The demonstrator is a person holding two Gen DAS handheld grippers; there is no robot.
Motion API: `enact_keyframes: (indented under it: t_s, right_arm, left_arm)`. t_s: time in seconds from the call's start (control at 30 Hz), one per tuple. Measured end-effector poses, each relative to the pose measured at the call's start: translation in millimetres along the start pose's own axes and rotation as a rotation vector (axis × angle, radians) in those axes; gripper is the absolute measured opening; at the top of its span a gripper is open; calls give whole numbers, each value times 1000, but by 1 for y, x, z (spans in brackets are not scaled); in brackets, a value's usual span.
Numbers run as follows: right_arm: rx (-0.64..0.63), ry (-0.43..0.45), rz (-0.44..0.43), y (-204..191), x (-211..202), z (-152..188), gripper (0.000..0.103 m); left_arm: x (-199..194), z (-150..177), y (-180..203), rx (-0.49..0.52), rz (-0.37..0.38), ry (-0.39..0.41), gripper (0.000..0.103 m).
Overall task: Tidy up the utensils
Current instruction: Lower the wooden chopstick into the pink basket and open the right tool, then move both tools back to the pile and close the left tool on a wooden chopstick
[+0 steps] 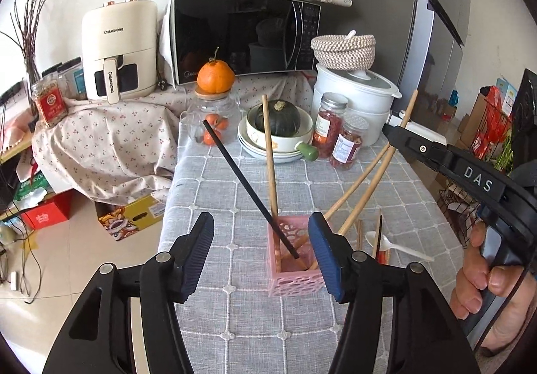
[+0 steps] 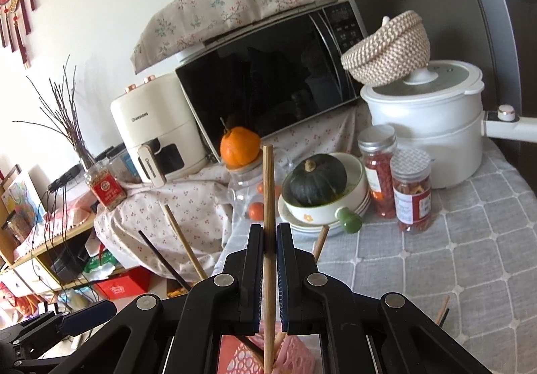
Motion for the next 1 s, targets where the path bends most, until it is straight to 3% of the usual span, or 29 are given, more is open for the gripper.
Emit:
enact_keyframes:
  t_s: [0.13,0.17,0.23,0.43,0.77,1.0]
  right_arm:
    - [19,-38,1,5,6,4,19]
    - [24,-40,-6,7,5,3,33]
    - [30,-27,-6,10,-1,0,48]
    - [-18,-9,5,15,-25,-10,63]
    - [-83,-80,78,54,-59,4,77]
    - [-60,-168,148,93,-72,22,78]
  left_arm:
    - [3,6,0,16,-7,-18,64]
    - [3,6,1,19,-6,-20,65]
    - [2,7,4,26,-4,-20,68]
    - [3,13,18,34,28,-26,78]
    - [18,40,67,117,104,-123,82]
    - [29,56,104,173,170,-184,82]
Point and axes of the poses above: each gripper's, at about its wrist camera, not at the fingertips, and x roughly the way its jaws point, y to its right, z to its underside, the point moved 4 cm from there along x, roughly the way its jaws point, and after that the axes turned 4 degrees about -x, right-handed, at the moved point
